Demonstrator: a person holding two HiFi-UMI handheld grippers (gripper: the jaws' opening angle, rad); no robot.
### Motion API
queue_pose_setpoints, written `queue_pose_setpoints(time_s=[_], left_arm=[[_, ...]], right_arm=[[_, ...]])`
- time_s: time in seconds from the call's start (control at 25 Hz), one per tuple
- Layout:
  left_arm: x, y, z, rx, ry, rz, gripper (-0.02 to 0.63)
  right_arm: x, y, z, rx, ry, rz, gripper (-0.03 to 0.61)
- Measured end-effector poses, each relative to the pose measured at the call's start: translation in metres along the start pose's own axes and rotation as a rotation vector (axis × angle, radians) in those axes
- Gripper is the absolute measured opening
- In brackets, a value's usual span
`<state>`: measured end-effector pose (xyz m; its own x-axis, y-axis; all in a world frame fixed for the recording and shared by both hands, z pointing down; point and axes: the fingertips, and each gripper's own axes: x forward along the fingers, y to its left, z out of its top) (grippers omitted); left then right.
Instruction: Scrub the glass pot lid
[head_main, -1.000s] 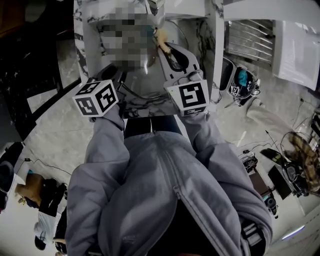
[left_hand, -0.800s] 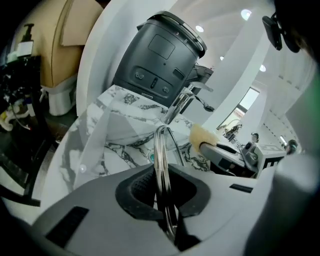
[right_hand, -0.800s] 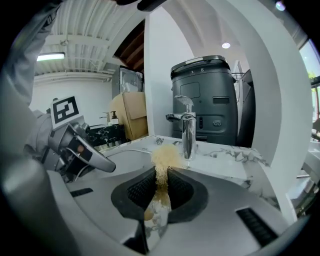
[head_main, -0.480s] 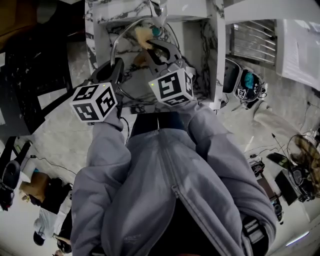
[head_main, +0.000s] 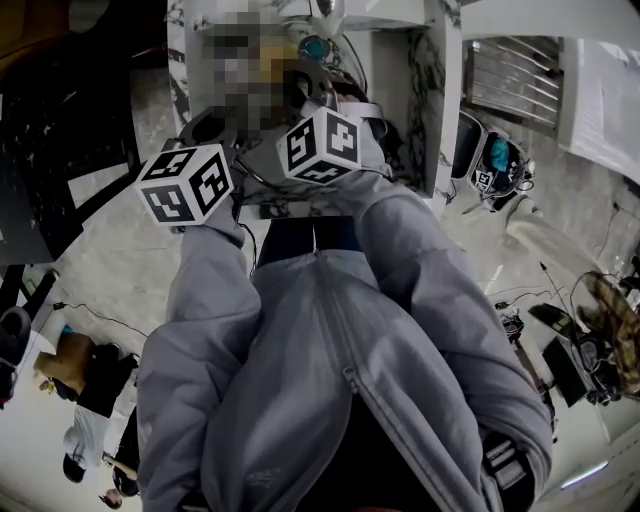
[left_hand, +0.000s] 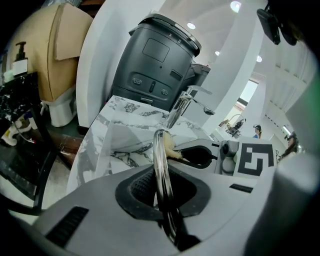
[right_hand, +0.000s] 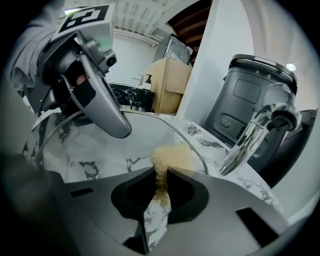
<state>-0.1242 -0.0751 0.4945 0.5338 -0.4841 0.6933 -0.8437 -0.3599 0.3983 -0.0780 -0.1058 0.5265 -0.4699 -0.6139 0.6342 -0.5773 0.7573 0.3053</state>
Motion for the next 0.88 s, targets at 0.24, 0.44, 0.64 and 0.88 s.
queue_pose_setpoints(time_s=[0.24, 0.44, 0.64, 0.88], left_arm=[[0.007, 0.01, -0.006, -0.044, 0.004, 0.008, 0.038], [0.01, 0.019, -0.009, -0.066, 0.005, 0.021, 0.038], [0.015, 0.022, -0.009, -0.074, 0.002, 0.033, 0.039], [0.023, 0.022, -0.011, -0.082, 0.0, 0.031, 0.041]], right_arm=[[0.0, 0.042, -0.014, -0.066, 0.06, 0.162, 0.054], [-0.018, 0.09, -0.02, -0.069, 0.088, 0.353, 0.054], [-0.038, 0.125, -0.027, -0.026, 0.118, 0.541, 0.054], [-0.064, 0.16, -0.038, -0.001, 0.168, 0.777, 0.054]])
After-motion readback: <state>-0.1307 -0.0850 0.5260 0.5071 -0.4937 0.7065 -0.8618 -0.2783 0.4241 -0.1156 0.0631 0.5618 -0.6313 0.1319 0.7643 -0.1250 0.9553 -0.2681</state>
